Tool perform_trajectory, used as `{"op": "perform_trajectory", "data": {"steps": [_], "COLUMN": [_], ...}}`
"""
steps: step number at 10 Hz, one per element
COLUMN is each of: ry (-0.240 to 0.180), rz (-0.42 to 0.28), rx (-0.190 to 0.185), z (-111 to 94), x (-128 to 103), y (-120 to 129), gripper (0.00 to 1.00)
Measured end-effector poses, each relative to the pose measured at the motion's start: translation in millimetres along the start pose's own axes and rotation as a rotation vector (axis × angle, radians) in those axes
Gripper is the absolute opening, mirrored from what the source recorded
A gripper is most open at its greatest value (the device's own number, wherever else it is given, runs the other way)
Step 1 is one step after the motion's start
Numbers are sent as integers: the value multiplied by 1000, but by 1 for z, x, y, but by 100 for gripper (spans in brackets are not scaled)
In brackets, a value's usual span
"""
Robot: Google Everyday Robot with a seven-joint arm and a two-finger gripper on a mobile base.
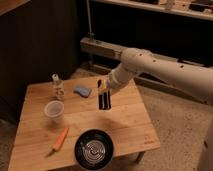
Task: Place the eraser in the ceramic cup
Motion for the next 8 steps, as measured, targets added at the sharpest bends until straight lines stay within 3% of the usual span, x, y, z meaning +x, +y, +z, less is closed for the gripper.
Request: {"op": "perform_trajectory", "data": {"steps": [2, 8], "ry": [-2, 2], "rz": [-30, -32], "rx": [-14, -16], "z": [-14, -12], "x": [-5, -5], "y": [5, 6], "gripper": [38, 38]}}
